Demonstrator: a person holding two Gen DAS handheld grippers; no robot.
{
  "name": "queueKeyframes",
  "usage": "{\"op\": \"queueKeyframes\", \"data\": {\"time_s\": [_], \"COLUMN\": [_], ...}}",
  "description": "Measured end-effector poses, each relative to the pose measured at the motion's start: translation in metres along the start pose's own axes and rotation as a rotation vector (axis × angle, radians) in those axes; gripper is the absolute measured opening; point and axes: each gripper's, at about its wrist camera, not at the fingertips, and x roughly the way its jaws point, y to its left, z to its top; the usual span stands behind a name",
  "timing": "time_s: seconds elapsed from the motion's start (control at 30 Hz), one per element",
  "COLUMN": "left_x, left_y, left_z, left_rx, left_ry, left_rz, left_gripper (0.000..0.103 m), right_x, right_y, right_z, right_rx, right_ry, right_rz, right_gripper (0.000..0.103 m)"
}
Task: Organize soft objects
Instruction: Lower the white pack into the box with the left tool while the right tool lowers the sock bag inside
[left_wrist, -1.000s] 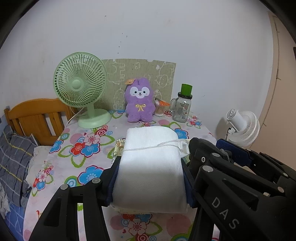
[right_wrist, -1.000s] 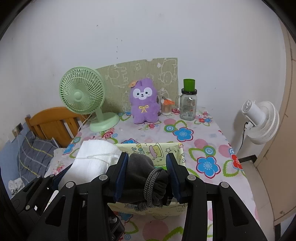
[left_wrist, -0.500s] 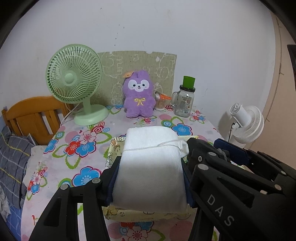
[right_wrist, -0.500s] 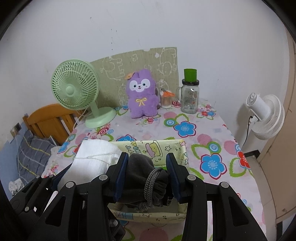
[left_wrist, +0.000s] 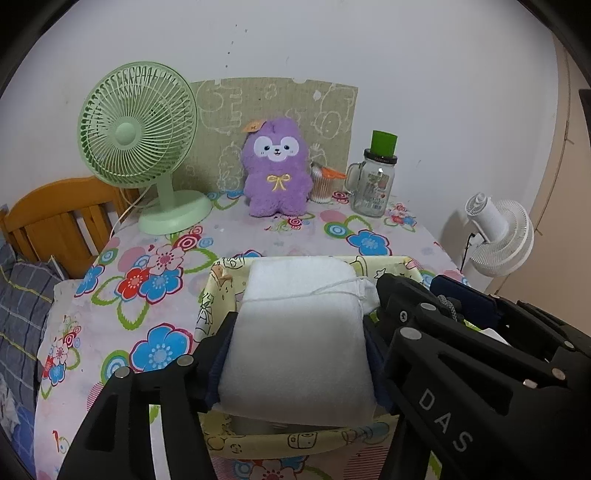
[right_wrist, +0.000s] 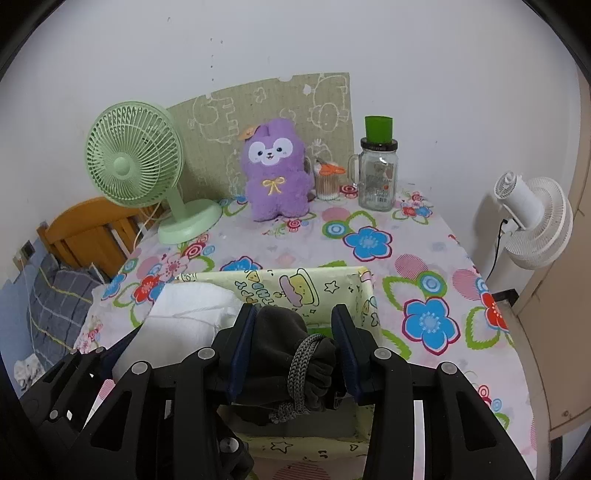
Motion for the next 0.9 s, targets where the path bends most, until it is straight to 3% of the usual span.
{"op": "queueKeyframes", "data": {"time_s": [0.33, 0.9], "left_x": [0.001, 0.012], "left_y": [0.007, 0.017], "left_z": [-0.002, -0.006], "left_rx": [0.006, 0.018], "left_ry": [0.015, 0.061], "left_rz": [0.039, 0.084], "left_gripper": [0.09, 0.093], "right_x": [0.006, 0.026], "right_y": [0.004, 0.007], "right_z": [-0.001, -0.002], "right_rx": [-0.015, 0.004], "right_ry": [0.011, 0.049], "right_rz": [0.01, 0.054], "right_gripper": [0.046, 0.046]}}
